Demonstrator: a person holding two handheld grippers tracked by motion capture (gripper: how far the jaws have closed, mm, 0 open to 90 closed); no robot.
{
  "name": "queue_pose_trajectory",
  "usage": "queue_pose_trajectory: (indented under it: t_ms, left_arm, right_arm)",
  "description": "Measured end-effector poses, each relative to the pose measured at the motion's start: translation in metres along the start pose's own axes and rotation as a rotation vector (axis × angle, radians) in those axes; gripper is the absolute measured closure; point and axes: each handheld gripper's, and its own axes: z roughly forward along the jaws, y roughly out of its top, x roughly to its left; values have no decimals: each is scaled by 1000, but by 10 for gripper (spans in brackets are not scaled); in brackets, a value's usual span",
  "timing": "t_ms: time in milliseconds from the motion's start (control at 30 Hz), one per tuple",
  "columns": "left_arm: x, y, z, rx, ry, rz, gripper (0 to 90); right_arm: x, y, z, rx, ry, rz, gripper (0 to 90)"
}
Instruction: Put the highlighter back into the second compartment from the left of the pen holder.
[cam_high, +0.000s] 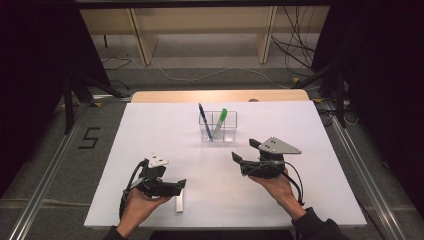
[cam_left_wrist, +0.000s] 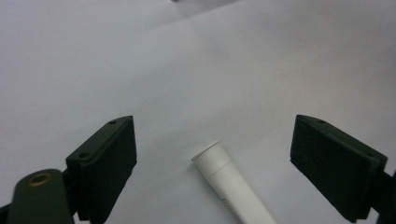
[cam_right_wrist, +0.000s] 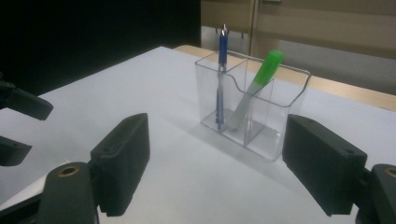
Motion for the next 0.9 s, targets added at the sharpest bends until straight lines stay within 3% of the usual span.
queue_pose_trajectory:
  t_ms: [367, 833, 900]
  left_arm:
    - [-5, -1, 5, 87, -12, -23, 149]
    - [-12, -4, 14, 191, -30, -18, 152]
    - [-14, -5, 16, 212, -31, 2, 152]
  right_arm:
    - [3, -8, -10, 9, 10, -4, 236]
    - [5, -17, -20, 26, 18, -3, 236]
    - [6, -18, -21, 31, 19, -3, 236]
